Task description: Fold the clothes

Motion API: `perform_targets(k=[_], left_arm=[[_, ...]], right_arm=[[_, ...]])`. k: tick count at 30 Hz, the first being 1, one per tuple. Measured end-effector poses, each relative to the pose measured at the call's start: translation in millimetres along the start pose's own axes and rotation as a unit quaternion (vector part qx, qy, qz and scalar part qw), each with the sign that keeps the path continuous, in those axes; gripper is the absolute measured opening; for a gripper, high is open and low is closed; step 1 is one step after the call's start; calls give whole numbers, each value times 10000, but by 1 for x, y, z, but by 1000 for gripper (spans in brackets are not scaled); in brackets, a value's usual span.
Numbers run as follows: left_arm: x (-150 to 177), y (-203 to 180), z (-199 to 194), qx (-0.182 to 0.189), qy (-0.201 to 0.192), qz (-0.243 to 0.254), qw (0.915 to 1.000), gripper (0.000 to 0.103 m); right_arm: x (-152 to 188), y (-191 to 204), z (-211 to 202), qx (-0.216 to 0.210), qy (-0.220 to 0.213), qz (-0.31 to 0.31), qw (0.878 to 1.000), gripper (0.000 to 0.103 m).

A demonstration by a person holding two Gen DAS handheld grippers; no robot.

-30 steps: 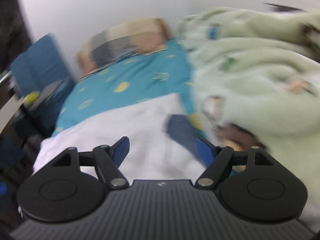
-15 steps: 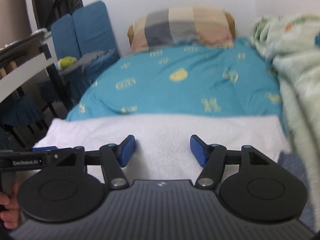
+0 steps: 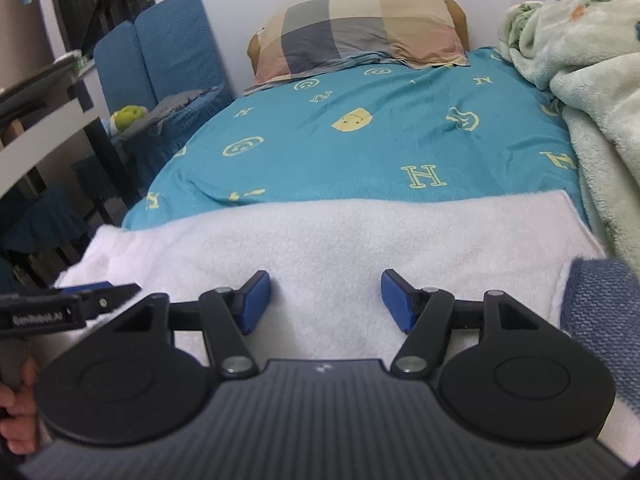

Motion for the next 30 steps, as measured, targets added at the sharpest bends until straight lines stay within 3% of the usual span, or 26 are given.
perform_targets(k=[3, 7, 10, 15, 19, 30], left_arm=[[-1, -2, -11, -48, -73, 15, 10000, 68], [-2, -5, -26, -95, -175, 31, 9998, 68], [-4, -10, -42, -31, -363, 113, 9993, 68], [-1, -18, -53, 151, -436, 170, 9988, 69], [7, -21, -41, 180, -221, 243, 9993, 69], [7, -12, -24, 256, 44, 96, 9996, 69]], right_arm=[[-9, 4, -26, 57, -162, 247, 9995, 64], [-4, -2, -87, 123, -443, 1136, 9925, 65], [10, -10, -125, 440, -319, 1646, 9849, 67], [31, -40, -158, 1082, -27, 2518, 9617, 71], [46, -56, -161, 1421, 278, 2888, 9464, 72], [82, -81, -116, 1151, 447, 3814, 9161, 73]])
Point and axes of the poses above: each gripper's, at about its wrist camera, not at the fingertips, and z roughly the way its jaws point, y to its left, x to its underside, the point moved 2 cm from there along z, roughly the way its jaws point, and after that the axes turned 5 degrees about -x, right-handed, at the moved point
